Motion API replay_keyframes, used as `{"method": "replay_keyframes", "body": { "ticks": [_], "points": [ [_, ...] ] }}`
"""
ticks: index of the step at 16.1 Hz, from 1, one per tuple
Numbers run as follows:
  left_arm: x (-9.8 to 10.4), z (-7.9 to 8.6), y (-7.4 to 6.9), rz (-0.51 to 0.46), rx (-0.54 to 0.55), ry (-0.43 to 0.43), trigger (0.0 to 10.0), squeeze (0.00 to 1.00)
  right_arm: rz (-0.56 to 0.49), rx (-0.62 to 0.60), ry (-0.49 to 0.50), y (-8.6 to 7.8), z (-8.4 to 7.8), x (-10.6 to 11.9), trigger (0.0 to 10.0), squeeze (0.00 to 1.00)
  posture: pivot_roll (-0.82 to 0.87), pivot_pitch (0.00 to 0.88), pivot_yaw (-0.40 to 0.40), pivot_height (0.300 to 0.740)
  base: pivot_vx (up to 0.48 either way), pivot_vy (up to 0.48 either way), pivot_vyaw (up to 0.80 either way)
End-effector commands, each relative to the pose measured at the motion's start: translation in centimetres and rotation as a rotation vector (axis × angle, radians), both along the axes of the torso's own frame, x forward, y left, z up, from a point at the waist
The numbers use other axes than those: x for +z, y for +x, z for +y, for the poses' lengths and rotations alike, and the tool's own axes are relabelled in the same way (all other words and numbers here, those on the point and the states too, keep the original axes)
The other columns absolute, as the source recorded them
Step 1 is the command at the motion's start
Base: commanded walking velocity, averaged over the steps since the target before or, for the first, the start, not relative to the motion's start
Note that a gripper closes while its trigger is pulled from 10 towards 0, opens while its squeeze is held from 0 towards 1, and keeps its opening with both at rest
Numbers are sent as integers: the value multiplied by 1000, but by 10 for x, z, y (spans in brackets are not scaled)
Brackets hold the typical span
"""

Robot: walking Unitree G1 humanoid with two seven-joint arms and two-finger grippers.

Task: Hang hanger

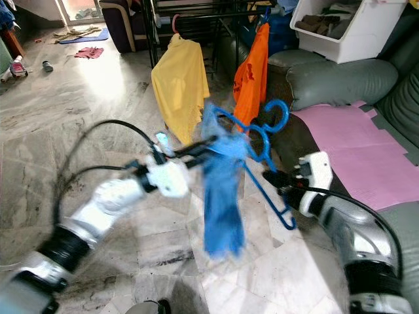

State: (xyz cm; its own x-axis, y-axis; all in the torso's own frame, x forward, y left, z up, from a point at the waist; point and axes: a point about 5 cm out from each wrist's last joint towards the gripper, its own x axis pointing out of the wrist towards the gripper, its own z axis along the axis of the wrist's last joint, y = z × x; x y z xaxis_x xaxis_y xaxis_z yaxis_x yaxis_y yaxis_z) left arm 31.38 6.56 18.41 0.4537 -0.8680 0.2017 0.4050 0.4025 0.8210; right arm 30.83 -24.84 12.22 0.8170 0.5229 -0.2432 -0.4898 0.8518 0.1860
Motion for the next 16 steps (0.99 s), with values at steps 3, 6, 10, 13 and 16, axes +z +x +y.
{"method": "replay_keyframes", "body": {
  "ticks": [3,6,10,13,16],
  "points": [
    [-1,17,19,-34,88,119,10000,0,-26,109,-64,-10,1,10,10000,0,-5,79,-9,740,0,0,0],
    [16,46,42,-82,224,190,10000,0,31,282,-174,-30,1,6,10000,0,-3,76,-8,740,0,0,0],
    [32,55,50,-146,271,178,10000,0,71,335,-266,-40,-14,10,10000,0,-5,72,-4,740,0,0,0],
    [34,50,50,-171,245,145,10000,0,113,382,-284,-50,-13,7,10000,0,-5,73,-3,740,0,0,0],
    [31,47,47,-160,216,136,10000,0,127,395,-294,-53,-10,-1,10000,0,-2,74,3,740,0,0,0]
  ]
}}
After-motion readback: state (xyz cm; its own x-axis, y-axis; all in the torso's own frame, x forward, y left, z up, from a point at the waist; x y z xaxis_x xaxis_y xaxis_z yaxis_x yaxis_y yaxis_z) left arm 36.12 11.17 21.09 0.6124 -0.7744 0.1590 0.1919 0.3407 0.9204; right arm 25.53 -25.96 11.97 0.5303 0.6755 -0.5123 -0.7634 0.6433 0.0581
